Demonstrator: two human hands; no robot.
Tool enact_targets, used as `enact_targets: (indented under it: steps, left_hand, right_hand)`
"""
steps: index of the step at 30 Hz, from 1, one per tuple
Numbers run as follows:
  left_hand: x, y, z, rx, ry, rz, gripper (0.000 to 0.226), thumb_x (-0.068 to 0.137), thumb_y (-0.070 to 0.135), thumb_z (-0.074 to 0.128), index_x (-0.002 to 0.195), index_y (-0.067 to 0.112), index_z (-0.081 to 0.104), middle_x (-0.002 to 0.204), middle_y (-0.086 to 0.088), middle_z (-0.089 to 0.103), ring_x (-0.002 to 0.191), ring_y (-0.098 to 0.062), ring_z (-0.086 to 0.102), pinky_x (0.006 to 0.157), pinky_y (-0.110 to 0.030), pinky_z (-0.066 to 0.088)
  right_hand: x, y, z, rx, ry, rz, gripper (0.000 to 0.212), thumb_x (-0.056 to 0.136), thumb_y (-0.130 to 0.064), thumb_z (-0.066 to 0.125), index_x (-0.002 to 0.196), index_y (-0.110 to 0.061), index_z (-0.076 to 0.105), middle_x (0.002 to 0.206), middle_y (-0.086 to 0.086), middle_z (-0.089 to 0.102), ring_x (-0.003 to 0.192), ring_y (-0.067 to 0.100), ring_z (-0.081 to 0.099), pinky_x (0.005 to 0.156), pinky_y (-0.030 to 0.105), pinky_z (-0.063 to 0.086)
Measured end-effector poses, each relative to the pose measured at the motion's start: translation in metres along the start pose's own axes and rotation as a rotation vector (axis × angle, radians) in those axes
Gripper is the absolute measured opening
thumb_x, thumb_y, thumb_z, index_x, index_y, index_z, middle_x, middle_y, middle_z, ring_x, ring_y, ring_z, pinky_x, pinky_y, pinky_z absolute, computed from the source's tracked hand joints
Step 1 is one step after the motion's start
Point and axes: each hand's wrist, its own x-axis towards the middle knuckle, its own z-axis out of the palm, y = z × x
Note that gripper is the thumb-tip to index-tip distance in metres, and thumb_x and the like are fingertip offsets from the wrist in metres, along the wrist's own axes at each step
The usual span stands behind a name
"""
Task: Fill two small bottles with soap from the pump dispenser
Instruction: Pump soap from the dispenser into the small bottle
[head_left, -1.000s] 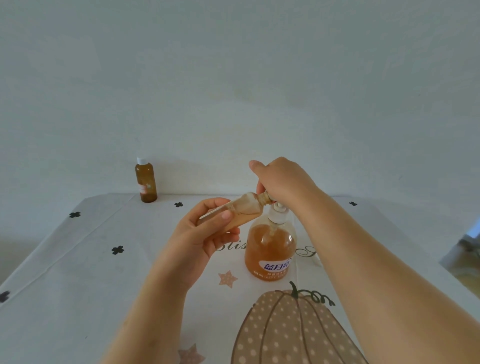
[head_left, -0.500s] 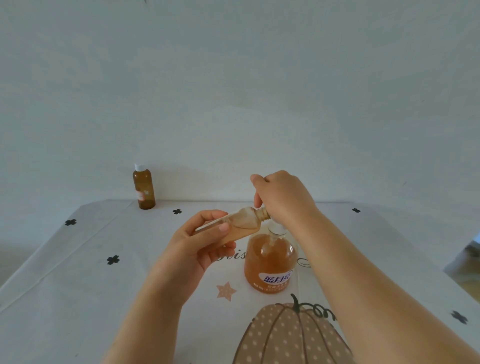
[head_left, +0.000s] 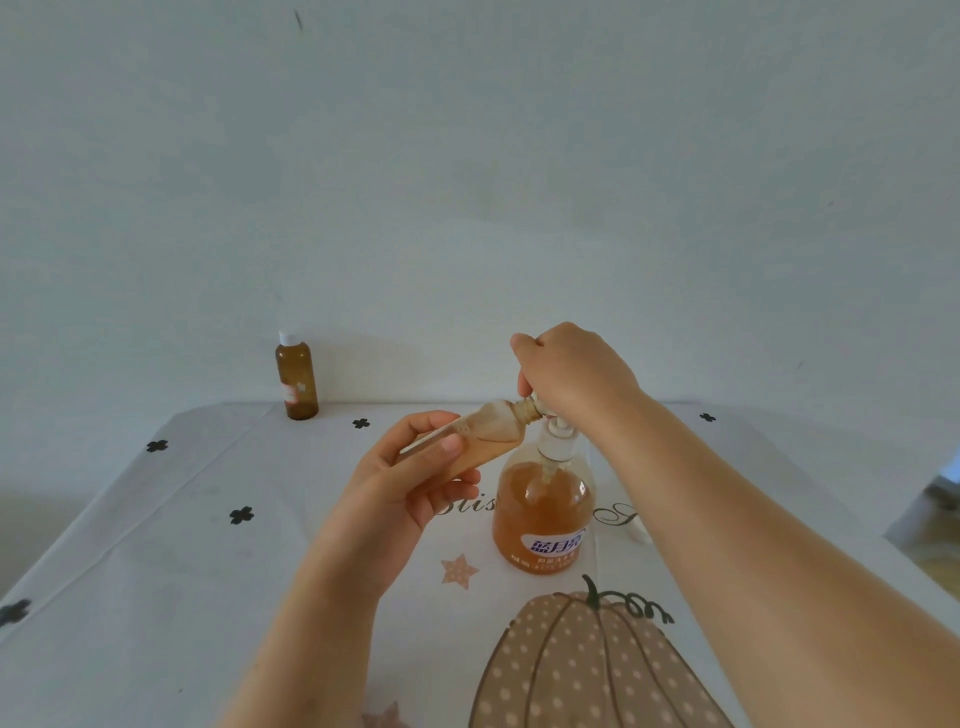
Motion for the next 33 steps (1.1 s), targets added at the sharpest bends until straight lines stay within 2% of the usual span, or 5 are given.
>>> enact_targets:
  steps: [11, 15, 20, 30, 33]
  left_hand:
    - [0.001, -0.003, -0.001, -0.010, -0.004, 0.009, 0.026, 0.078, 0.014, 0.069, 0.103, 0.008, 0.068, 0.094, -0.014, 0.069, 0.074, -0.023, 0.067, 0.065, -0.028, 0.057]
    - [0.003, -0.004, -0.003, 0.010, -0.003, 0.006, 0.024, 0.076, 0.013, 0.070, 0.100, 0.009, 0.069, 0.092, -0.014, 0.069, 0.073, -0.023, 0.066, 0.064, -0.028, 0.057]
    - [0.008, -0.005, -0.005, 0.011, 0.019, -0.001, 0.022, 0.073, 0.012, 0.069, 0.095, 0.009, 0.069, 0.089, -0.013, 0.069, 0.068, -0.024, 0.065, 0.061, -0.027, 0.056]
    - [0.006, -0.005, -0.003, 0.013, 0.016, -0.019, 0.025, 0.074, 0.013, 0.069, 0.098, 0.009, 0.068, 0.089, -0.011, 0.070, 0.070, -0.023, 0.067, 0.062, -0.027, 0.056]
    - [0.004, -0.004, 0.000, 0.015, 0.021, -0.001, 0.028, 0.075, 0.013, 0.070, 0.102, 0.008, 0.067, 0.091, -0.012, 0.070, 0.073, -0.023, 0.067, 0.064, -0.027, 0.057]
  right_hand:
    - [0.005, 0.002, 0.004, -0.052, -0.117, 0.018, 0.047, 0.096, -0.040, 0.040, 0.096, -0.007, 0.073, 0.084, 0.007, 0.073, 0.071, 0.024, 0.060, 0.073, 0.035, 0.049]
    - [0.005, 0.007, 0.009, -0.034, -0.083, 0.013, 0.047, 0.097, -0.038, 0.041, 0.100, -0.003, 0.073, 0.078, 0.005, 0.062, 0.068, 0.023, 0.054, 0.066, 0.033, 0.043]
    - [0.009, 0.011, 0.015, -0.010, -0.057, 0.030, 0.045, 0.097, -0.036, 0.043, 0.098, -0.003, 0.074, 0.076, 0.006, 0.063, 0.067, 0.024, 0.056, 0.066, 0.033, 0.045]
    - [0.005, 0.011, 0.015, 0.021, -0.065, 0.019, 0.047, 0.096, -0.038, 0.045, 0.101, 0.000, 0.073, 0.071, 0.004, 0.054, 0.064, 0.022, 0.050, 0.063, 0.032, 0.041]
    - [0.004, 0.005, 0.007, 0.025, -0.076, 0.040, 0.045, 0.096, -0.038, 0.046, 0.098, -0.003, 0.075, 0.059, -0.001, 0.056, 0.058, 0.020, 0.052, 0.061, 0.030, 0.041]
